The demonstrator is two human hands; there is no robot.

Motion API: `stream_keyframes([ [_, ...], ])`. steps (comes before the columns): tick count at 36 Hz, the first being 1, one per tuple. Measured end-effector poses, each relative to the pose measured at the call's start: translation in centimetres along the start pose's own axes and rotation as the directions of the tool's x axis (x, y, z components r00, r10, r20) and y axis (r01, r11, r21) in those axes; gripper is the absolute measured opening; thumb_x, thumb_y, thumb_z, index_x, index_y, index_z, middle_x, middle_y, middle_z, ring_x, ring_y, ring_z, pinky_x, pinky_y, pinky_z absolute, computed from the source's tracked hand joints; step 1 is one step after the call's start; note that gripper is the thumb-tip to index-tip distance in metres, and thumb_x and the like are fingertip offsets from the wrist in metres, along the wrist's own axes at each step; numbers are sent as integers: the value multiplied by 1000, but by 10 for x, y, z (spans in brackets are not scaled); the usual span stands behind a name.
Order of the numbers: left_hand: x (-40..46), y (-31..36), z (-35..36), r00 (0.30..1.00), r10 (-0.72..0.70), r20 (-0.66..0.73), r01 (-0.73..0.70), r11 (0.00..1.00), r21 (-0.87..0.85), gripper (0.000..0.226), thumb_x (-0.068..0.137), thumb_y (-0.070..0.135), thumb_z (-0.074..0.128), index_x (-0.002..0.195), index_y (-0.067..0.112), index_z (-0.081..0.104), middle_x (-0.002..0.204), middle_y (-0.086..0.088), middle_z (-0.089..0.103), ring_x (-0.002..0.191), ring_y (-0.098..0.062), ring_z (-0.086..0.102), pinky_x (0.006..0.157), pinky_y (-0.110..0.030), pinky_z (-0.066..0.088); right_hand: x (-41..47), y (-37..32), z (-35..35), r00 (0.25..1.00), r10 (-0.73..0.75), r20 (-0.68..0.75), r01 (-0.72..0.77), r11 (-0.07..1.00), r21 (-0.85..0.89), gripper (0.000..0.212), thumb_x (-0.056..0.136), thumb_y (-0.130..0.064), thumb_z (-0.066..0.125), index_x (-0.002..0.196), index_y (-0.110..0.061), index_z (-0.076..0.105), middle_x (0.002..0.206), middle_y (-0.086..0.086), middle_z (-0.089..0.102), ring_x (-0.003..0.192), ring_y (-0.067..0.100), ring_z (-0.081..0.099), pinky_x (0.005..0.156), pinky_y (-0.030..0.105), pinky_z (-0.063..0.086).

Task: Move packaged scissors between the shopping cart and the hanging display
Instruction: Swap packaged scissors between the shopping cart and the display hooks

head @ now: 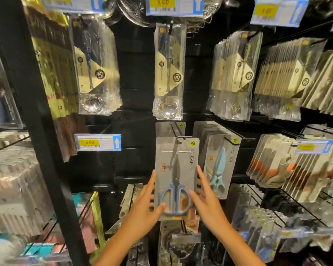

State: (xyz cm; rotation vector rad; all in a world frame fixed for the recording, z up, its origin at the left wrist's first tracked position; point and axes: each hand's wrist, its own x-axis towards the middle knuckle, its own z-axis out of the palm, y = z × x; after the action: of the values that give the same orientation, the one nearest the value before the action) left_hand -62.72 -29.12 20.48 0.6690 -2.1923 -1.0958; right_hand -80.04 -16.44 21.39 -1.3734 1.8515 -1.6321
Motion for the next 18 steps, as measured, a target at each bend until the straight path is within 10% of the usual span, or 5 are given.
stream_keyframes([
  [6,44,-9,4,1000,-10,29,9,999,41,105,93,29,68,144,64,-17,156,10,35,132,-11,51,109,-43,48,46,16,10,998,-50,27,52,994,-98,87,91,-64,54,149,-61,-11,167,-19,6,154,8,15,124,49,25],
  [13,96,-20,3,999,-17,28,16,1000,21,101,77,58,61,139,71,-17,159,9,30,141,-15,41,109,-49,47,106,30,18,998,7,62,7,977,-213,94,102,-28,57,155,-40,-20,168,-12,-1,136,1,31,103,12,41],
  [15,108,-19,4,1000,-20,12,19,999,47,102,81,47,65,139,71,-16,152,17,36,138,-9,43,110,-46,46,121,38,20,998,22,58,-9,976,-218,94,100,-27,58,157,-36,-16,168,-10,1,140,2,27,83,-5,38],
  [18,126,-19,5,1000,2,-5,-1,996,95,101,90,20,67,140,66,-9,140,34,34,130,15,40,114,-27,38,139,47,23,997,59,49,-47,974,-222,93,100,-24,59,159,-30,-12,166,-5,9,148,17,26,91,4,32],
])
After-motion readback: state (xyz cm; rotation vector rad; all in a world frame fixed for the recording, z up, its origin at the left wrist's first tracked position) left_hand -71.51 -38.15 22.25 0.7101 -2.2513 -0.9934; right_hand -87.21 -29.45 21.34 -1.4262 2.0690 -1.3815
